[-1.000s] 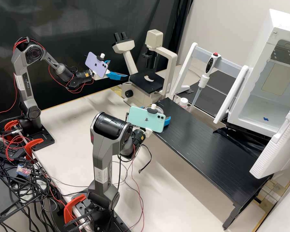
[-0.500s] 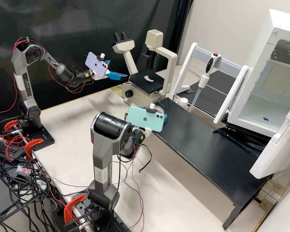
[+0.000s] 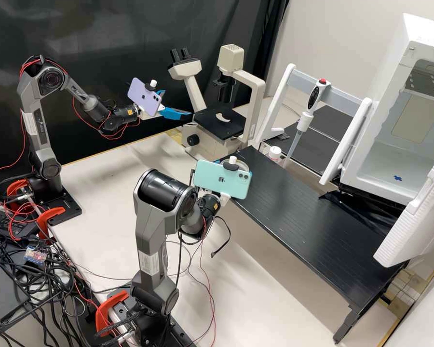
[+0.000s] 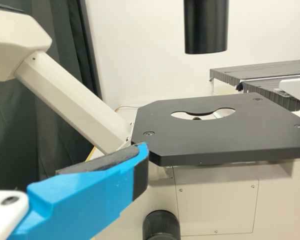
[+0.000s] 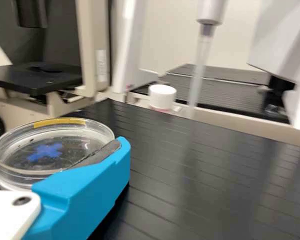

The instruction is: Move the petri dish to the incubator

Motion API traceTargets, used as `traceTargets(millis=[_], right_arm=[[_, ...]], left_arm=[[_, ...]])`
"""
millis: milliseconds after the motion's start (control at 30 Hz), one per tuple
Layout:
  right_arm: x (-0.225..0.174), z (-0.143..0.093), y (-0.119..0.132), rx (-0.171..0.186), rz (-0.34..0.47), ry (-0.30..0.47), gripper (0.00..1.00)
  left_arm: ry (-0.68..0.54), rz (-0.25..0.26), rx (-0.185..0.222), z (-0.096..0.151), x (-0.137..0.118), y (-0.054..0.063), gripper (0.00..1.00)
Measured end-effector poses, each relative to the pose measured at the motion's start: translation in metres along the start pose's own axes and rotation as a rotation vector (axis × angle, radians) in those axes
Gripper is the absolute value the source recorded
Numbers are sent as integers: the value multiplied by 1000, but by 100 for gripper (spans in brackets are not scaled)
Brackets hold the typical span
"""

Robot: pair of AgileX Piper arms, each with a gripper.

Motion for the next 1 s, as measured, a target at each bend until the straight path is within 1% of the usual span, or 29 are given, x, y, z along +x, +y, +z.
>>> traceTargets(millis=[67,133,200,267,433,467,500,533,633,700,767,800,933,1000], right_arm=[[-3,7,11,10,32,-32,0],[-6,15,22,31,67,-57,0],[-12,26,39,50,122,-86,0],[-14,33,54,58,166,-102,0],[-20,56,109,66,340,-150,0],[-20,58,115,68,362,-154,0],[-20,63,130,67,408,-163,0],[-19,65,136,67,425,-165,0],[-12,73,167,42,496,-173,0],[-5,78,182,34,514,-190,0],[5,84,197,35,528,-213,0],[7,87,200,41,526,-227,0],[33,98,228,68,525,-274,0],[44,105,239,72,514,-308,0]], left_arm=[[0,0,0,0,0,0,100],[0,0,0,0,0,0,100],[0,0,0,0,0,0,100],[0,0,0,0,0,0,100],[0,0,0,0,0,0,100],[0,0,0,0,0,0,100],[0,0,0,0,0,0,100],[0,0,0,0,0,0,100],[0,0,0,0,0,0,100],[0,0,0,0,0,0,100],[0,0,0,0,0,0,100],[0,0,0,0,0,0,100],[0,0,0,0,0,0,100],[0,0,0,0,0,0,100]])
